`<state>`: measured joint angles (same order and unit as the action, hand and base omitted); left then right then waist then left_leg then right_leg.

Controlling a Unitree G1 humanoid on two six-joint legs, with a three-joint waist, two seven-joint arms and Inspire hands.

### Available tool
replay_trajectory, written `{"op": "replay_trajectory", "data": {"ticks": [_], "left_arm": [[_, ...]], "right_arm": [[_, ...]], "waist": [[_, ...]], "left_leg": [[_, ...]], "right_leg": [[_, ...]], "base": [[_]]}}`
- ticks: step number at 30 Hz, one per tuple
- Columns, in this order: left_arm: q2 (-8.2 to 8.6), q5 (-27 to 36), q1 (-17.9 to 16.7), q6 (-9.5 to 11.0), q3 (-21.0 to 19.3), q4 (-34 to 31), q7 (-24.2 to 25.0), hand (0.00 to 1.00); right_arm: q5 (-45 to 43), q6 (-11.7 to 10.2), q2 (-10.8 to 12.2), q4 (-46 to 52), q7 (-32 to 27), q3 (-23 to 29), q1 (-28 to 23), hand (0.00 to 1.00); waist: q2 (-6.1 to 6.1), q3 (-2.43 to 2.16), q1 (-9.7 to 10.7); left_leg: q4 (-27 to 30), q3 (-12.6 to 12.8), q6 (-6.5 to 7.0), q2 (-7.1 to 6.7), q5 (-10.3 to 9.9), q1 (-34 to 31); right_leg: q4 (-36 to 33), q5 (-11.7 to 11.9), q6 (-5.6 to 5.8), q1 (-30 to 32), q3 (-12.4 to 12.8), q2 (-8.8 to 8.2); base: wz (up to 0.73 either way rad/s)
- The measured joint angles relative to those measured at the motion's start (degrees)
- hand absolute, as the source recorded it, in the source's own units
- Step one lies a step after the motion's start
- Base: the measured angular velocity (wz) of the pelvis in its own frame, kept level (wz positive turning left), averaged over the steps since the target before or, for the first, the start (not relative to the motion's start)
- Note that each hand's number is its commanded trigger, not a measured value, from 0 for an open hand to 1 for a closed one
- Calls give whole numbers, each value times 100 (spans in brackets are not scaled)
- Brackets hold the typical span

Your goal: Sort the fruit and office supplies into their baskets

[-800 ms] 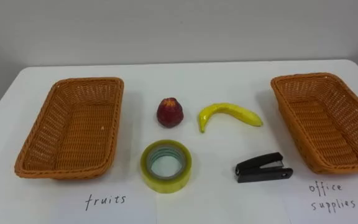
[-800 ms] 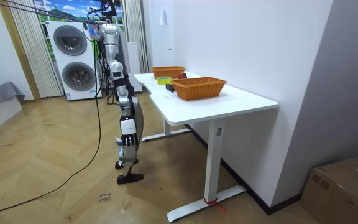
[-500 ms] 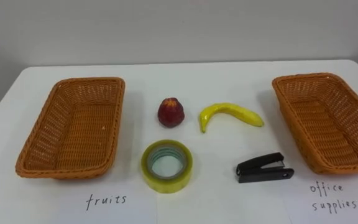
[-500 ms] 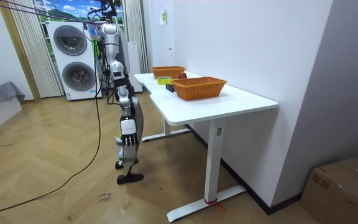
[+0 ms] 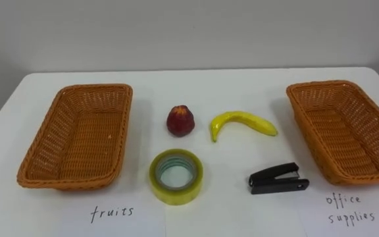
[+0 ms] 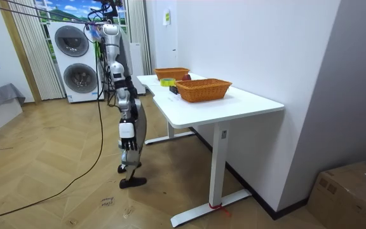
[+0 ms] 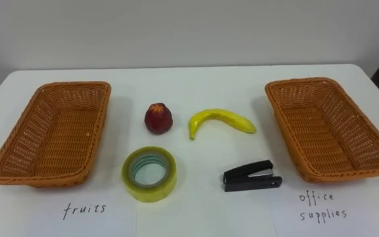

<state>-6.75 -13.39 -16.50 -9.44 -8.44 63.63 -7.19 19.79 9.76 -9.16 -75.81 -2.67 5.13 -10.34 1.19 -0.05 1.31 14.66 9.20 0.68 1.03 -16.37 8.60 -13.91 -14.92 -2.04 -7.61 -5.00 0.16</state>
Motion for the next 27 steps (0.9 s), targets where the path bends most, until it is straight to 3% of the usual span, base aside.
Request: {"op": "replay_trajectory", "data": {"ticks": [7,11,15,19,27], "left_arm": [[-38,164,0,76,-450,-7,4,0],[-67,299,-12,81,-490,-20,12,0],[-135,714,-82,156,-488,-19,11,0],[-180,817,-92,358,-488,-55,-1,0],[-167,932,-262,506,-511,-210,-132,0]], "right_arm": [[1820,-185,-13,256,-152,759,-182,0],[2521,-235,-16,382,-230,1174,-207,0],[2900,-296,-15,689,-589,1436,-242,0],[2961,-515,-14,1378,-1102,1644,-268,0],[3016,-843,-62,2594,-2080,2204,-286,0]], "waist": [[125,-9,57],[149,-6,153],[145,-4,223],[136,-2,343],[112,-16,347]], "left_leg": [[-25,3,0,23,0,4],[-96,4,0,24,-1,9],[-104,19,0,10,-1,8],[-113,33,0,1,-1,-5],[-122,154,-1,10,0,-82]], "right_leg": [[3,0,0,28,38,6],[19,0,1,37,41,6],[33,1,1,45,40,16],[36,1,1,67,46,23],[17,11,5,204,228,90]], "base": [[-1],[0],[-1],[0],[-8]]}}
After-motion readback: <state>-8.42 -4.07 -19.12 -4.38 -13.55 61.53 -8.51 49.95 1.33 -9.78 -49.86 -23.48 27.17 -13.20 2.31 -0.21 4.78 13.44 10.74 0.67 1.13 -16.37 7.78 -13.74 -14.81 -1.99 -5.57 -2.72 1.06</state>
